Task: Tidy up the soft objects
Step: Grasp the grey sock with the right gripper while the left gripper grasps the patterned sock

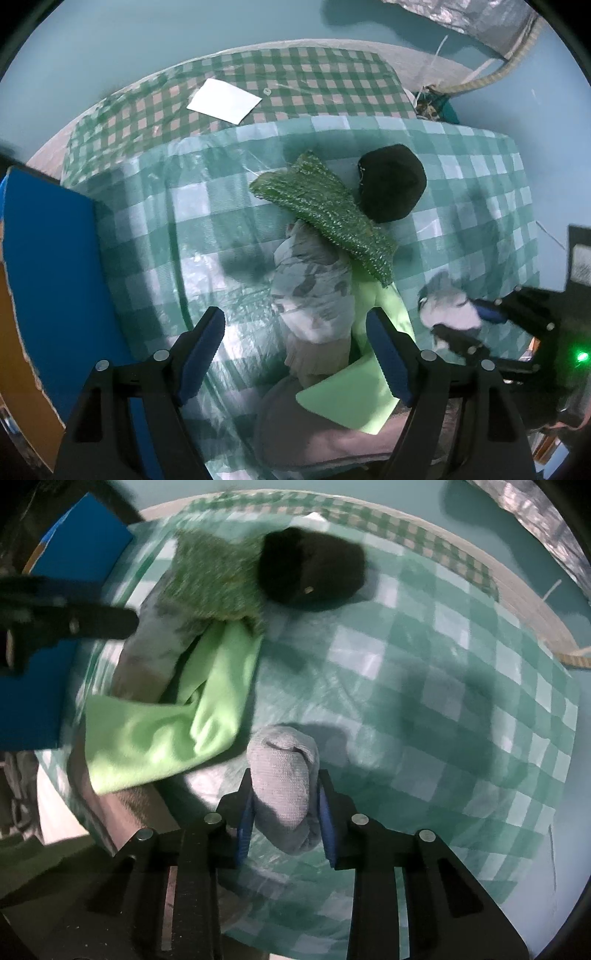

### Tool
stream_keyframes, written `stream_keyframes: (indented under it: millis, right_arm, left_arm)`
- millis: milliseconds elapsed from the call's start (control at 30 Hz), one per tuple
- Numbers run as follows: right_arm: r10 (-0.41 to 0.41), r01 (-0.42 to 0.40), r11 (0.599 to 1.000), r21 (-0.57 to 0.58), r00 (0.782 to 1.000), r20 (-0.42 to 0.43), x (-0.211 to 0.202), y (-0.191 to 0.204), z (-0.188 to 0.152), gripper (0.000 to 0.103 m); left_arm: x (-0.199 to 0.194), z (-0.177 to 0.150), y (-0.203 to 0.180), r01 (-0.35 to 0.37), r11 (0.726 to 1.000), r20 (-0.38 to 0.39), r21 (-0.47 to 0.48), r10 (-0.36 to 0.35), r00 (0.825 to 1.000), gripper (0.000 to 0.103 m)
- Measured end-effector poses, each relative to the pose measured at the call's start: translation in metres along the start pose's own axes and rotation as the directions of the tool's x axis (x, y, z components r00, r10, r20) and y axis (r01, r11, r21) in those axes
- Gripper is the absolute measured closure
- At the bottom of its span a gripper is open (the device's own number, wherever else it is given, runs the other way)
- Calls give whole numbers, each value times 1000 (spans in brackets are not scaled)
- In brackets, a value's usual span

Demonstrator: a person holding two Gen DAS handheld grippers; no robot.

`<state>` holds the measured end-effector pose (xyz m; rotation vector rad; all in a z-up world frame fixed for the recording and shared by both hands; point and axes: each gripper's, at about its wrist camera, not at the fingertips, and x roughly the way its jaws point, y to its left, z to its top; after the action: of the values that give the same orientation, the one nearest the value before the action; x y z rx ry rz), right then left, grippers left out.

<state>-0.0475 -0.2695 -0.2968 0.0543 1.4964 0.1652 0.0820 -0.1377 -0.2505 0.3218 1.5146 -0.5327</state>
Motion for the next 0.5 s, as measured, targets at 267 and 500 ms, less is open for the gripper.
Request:
stream_keyframes:
  millis: [267, 500]
  right_arm:
    - [-4, 3, 1000, 28, 999, 45, -9, -15, 18, 76]
    - [5, -7, 1000, 22, 998, 58, -12, -20, 32, 76]
  left_arm:
    - [23, 8, -3, -26, 1000, -44, -7, 26, 999, 23]
    - [37, 14, -2, -14, 1000, -68, -27, 13, 998, 34]
